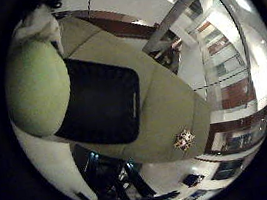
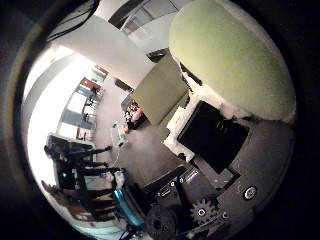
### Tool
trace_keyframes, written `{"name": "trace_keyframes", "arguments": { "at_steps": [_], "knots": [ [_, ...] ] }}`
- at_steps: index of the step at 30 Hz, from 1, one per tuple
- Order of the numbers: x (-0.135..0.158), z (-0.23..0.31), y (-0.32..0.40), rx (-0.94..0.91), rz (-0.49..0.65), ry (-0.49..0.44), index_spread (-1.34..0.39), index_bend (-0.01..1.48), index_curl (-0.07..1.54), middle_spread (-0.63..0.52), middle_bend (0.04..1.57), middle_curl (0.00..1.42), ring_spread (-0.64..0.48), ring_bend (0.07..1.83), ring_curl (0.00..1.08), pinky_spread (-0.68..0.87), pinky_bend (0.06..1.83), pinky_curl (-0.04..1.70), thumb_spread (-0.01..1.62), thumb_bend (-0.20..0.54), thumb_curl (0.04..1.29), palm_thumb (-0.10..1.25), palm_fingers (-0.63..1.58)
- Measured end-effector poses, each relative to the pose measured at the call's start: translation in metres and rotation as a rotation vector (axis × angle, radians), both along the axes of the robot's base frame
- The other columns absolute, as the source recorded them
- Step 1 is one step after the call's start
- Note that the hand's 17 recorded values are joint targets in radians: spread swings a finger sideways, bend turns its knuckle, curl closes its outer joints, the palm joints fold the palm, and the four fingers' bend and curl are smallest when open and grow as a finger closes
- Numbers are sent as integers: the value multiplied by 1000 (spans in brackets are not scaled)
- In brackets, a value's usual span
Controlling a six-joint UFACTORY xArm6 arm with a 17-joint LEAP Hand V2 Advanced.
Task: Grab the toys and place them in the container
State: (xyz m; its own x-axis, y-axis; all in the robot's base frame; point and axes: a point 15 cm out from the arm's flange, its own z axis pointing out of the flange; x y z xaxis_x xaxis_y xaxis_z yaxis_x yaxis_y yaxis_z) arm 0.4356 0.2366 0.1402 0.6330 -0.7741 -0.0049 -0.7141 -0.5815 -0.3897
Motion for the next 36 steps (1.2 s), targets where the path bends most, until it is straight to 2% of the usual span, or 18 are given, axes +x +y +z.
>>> {"name": "trace_keyframes", "arguments": {
  "at_steps": [2, 6, 9, 13, 16, 18, 20, 22, 26, 36],
  "knots": [
    [9, -2, -2, 5, -14, -30, -233, 1097, 807, -119, 1338, 670, -204, 1383, 656, -200, 1393, 768, 989, -31, 715, 966, 1108],
    [27, -7, -14, 7, -45, -84, -289, 850, 767, -126, 1210, 631, -196, 1334, 617, -261, 1308, 692, 930, -33, 663, 882, 1040],
    [37, -12, -28, 1, -68, -104, -321, 681, 759, -153, 1132, 625, -222, 1300, 602, -331, 1260, 660, 905, -39, 632, 825, 844],
    [36, -21, -42, -14, -82, -101, -350, 506, 719, -170, 1059, 627, -238, 1267, 582, -359, 1121, 619, 987, -31, 570, 775, 530],
    [31, -28, -49, -29, -70, -93, -393, 475, 671, -178, 963, 600, -255, 1169, 544, -252, 997, 575, 1061, -33, 513, 713, 276],
    [30, -30, -53, -37, -61, -92, -409, 475, 639, -179, 864, 565, -270, 1074, 510, -118, 984, 560, 1084, -31, 483, 682, 167],
    [30, -31, -54, -43, -51, -92, -423, 469, 599, -164, 753, 518, -240, 970, 465, 0, 981, 537, 1093, -30, 456, 656, 98],
    [29, -32, -54, -46, -45, -91, -428, 437, 544, -143, 643, 465, -179, 883, 417, 127, 968, 504, 1097, -28, 429, 631, 80],
    [29, -31, -54, -51, -29, -90, -430, 365, 475, -120, 527, 410, -121, 820, 375, 246, 948, 454, 1094, -28, 392, 602, 115],
    [35, -23, -62, -52, -34, -107, -436, 261, 401, -105, 395, 362, -74, 680, 301, 344, 895, 333, 1090, -24, 353, 579, 213]
  ]
}}
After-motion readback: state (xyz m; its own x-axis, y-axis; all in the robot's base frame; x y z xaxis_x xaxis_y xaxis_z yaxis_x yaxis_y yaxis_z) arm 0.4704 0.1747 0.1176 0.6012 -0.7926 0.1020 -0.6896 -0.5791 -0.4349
